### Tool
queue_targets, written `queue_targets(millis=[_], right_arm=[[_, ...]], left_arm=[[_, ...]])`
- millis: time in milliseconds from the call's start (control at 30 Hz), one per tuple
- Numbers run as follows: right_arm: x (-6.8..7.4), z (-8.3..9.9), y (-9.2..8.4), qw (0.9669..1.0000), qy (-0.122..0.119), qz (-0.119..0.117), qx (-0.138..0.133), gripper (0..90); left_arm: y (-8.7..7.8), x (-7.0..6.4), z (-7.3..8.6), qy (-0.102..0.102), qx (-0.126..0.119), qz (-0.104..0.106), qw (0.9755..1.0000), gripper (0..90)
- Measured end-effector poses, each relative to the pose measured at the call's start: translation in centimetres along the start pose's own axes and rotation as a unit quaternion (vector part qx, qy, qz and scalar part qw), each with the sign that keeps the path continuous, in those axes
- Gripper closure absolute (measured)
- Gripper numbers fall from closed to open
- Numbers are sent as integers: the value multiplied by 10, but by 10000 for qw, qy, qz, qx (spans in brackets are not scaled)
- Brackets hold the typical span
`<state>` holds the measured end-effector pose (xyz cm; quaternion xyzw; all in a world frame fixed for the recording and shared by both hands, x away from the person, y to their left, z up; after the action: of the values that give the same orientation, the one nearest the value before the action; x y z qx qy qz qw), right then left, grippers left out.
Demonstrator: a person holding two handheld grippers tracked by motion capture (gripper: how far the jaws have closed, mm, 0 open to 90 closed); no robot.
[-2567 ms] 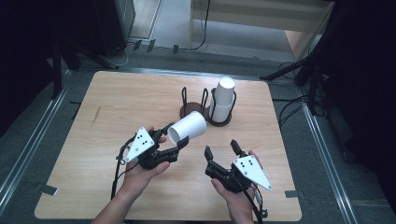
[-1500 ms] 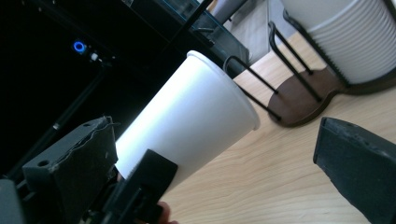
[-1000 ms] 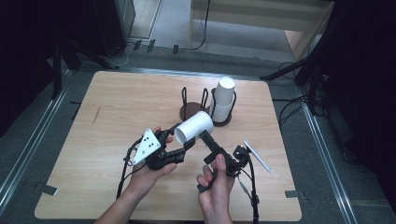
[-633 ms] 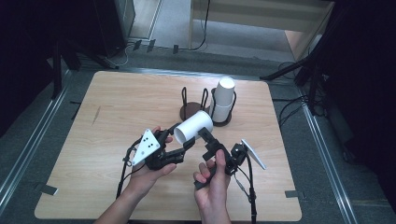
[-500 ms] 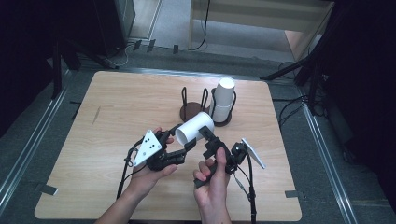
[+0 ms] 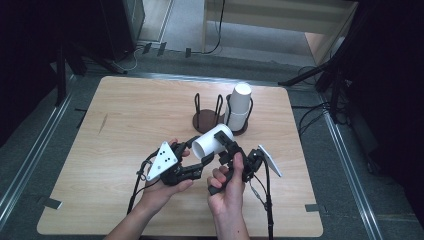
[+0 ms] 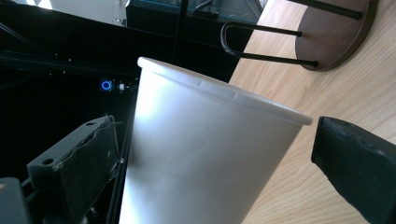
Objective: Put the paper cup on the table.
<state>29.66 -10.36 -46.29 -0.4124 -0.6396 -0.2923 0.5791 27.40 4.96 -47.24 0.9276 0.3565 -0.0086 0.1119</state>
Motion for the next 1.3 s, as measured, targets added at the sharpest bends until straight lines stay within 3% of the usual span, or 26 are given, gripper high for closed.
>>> queue_targets(millis=[567,1033,1167,1300], right_arm=[[-6,-6,10,9994,346,-70,26,44],[-8,-4,12,9991,406,-74,78,130],[-7,-3,11,9991,388,-119,92,208],[-5,-1,9,9995,283,-142,26,241]], left_arm=[[1,-2,2,4,92,72,9999,353],[0,0,2,34,119,43,9999,352],[0,2,3,18,386,60,9992,341],[-2,3,-2,-25,497,105,9987,327]])
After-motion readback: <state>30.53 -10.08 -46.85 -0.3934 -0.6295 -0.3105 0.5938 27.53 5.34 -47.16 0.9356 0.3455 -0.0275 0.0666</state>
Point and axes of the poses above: each handheld gripper's, and its own axes: y roughly forward along the jaws, z roughly out of its underside, x roughly to its left, the point moved 4 cm from there along y, roughly forward along the jaws, and after that the axes turned 9 degrees about -x, right-handed, at the moved point
